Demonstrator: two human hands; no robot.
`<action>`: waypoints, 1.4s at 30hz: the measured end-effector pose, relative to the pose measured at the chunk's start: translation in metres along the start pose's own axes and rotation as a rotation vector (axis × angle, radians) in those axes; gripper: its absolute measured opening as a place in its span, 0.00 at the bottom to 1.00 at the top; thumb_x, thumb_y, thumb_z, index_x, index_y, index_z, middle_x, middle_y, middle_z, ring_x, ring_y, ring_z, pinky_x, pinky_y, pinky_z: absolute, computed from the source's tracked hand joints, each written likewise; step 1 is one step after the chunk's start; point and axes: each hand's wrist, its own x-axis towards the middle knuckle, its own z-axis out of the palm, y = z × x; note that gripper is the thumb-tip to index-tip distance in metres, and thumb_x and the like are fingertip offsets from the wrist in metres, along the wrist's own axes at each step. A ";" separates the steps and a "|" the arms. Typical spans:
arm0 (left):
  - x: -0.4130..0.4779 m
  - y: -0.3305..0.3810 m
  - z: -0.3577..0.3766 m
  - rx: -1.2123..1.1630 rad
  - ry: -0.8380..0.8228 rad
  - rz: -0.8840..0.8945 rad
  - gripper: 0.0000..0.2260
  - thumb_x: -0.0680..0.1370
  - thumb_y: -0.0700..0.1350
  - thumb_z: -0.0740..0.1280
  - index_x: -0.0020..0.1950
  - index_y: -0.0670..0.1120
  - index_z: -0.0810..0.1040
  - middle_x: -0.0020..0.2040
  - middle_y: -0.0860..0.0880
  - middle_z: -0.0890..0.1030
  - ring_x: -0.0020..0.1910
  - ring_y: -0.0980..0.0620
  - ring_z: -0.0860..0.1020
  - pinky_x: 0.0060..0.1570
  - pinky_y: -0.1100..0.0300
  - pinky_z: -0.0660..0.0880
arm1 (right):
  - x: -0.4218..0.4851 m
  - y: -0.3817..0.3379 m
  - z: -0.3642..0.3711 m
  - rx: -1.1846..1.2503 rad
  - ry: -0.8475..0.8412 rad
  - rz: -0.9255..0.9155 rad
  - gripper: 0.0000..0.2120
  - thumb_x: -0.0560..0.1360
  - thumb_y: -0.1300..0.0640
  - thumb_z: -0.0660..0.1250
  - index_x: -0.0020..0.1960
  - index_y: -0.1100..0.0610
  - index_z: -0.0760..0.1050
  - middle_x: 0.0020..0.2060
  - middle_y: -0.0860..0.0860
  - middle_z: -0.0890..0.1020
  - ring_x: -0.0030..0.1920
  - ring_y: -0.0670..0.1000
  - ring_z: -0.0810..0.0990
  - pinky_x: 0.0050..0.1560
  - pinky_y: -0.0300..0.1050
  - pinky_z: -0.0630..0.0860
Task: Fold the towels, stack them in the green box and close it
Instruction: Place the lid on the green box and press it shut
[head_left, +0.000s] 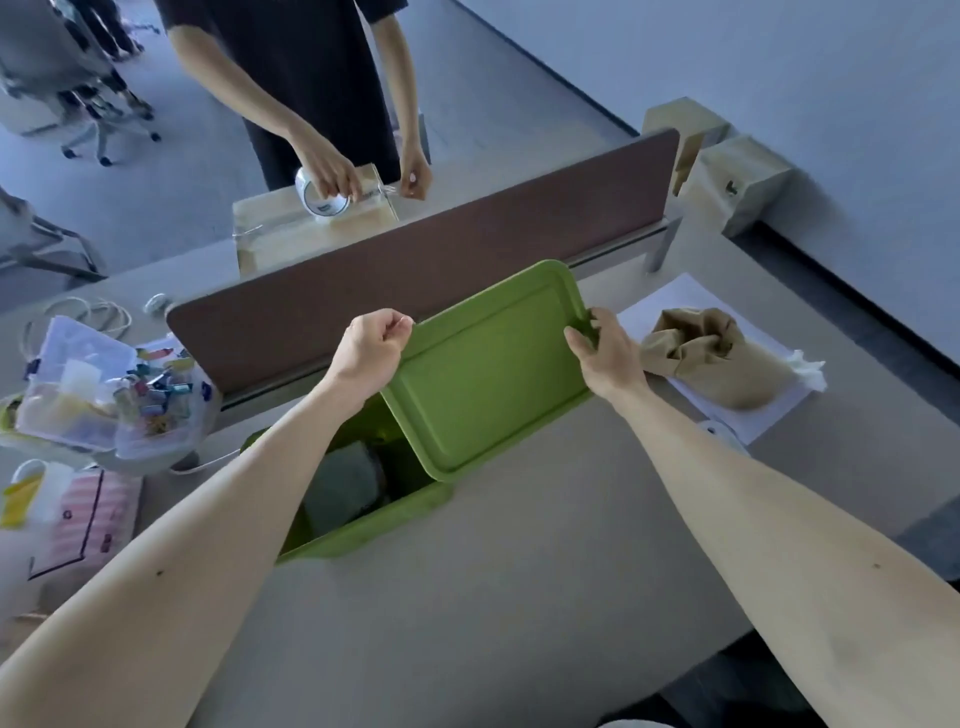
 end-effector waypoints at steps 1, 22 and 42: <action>-0.002 -0.004 -0.008 -0.031 0.005 -0.020 0.13 0.83 0.47 0.60 0.49 0.41 0.80 0.27 0.53 0.65 0.21 0.59 0.60 0.24 0.62 0.60 | -0.002 -0.005 0.004 0.001 0.001 -0.019 0.21 0.82 0.47 0.59 0.70 0.60 0.68 0.63 0.59 0.77 0.62 0.59 0.75 0.59 0.51 0.71; -0.070 -0.174 -0.120 -0.310 0.020 -0.591 0.06 0.78 0.38 0.70 0.55 0.44 0.78 0.35 0.52 0.85 0.28 0.58 0.83 0.28 0.64 0.79 | -0.049 -0.072 0.161 -0.084 -0.225 0.068 0.14 0.83 0.53 0.60 0.45 0.62 0.75 0.37 0.54 0.77 0.42 0.55 0.76 0.42 0.45 0.70; -0.075 -0.207 -0.105 -0.163 0.141 -0.624 0.08 0.76 0.42 0.73 0.53 0.43 0.81 0.50 0.43 0.84 0.45 0.46 0.84 0.43 0.51 0.83 | -0.054 -0.071 0.173 -0.248 -0.225 -0.032 0.20 0.80 0.53 0.66 0.68 0.62 0.75 0.60 0.58 0.82 0.63 0.60 0.79 0.62 0.51 0.74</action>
